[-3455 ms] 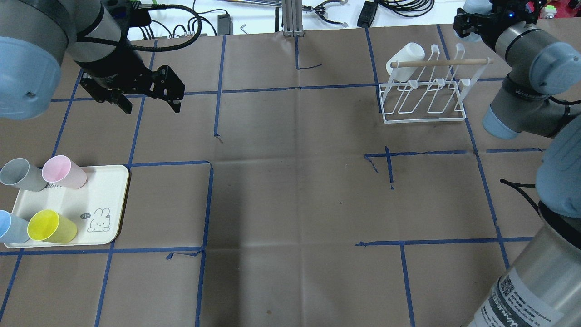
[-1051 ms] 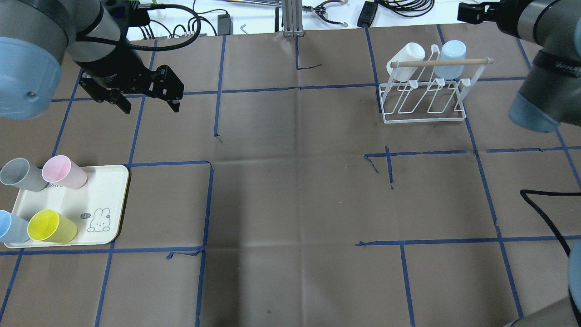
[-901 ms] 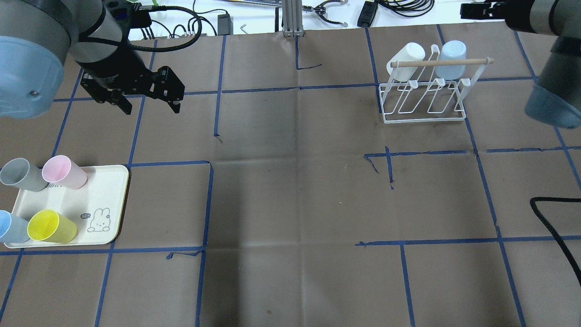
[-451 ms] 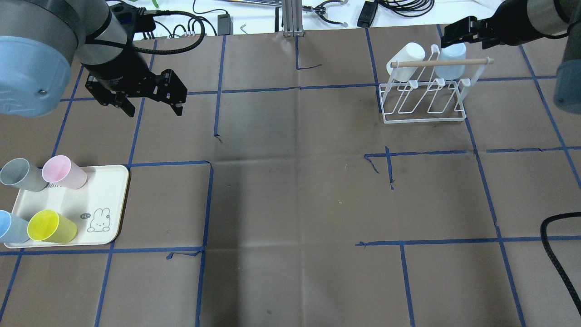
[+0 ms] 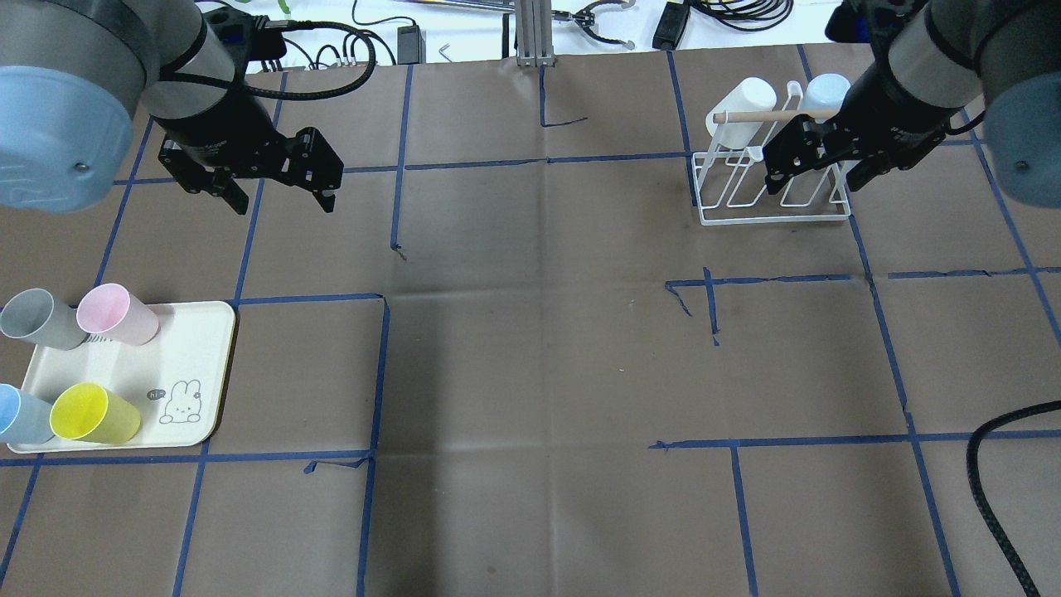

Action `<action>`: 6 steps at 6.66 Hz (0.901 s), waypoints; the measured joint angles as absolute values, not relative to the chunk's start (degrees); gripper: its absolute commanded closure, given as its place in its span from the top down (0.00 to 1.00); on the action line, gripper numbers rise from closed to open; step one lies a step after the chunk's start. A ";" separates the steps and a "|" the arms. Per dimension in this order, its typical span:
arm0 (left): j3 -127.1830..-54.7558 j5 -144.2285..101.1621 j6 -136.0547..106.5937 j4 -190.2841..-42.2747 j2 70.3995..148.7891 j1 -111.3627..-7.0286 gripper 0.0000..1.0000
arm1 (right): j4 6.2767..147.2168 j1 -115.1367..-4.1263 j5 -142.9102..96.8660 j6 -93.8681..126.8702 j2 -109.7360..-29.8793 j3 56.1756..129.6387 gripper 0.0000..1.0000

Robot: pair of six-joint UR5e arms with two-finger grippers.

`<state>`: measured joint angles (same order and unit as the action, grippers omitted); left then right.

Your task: Transfer IKEA cup to right arm and place on rack

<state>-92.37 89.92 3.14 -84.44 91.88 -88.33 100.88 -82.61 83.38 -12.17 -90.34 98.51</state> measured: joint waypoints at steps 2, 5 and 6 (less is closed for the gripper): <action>-92.37 89.91 3.16 -84.36 91.72 -88.33 0.99 | 98.61 -90.53 88.47 -6.07 -90.39 97.69 1.00; -92.37 89.91 3.17 -84.29 91.67 -88.25 0.99 | 97.82 -93.22 85.50 -3.00 -90.67 95.62 1.00; -92.37 89.91 3.16 -84.29 91.67 -88.25 0.99 | 96.45 -93.29 85.77 -2.88 -90.67 94.52 1.00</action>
<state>-92.37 89.91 3.16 -84.29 91.67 -88.25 96.45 -93.29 85.77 -2.88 -90.67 94.52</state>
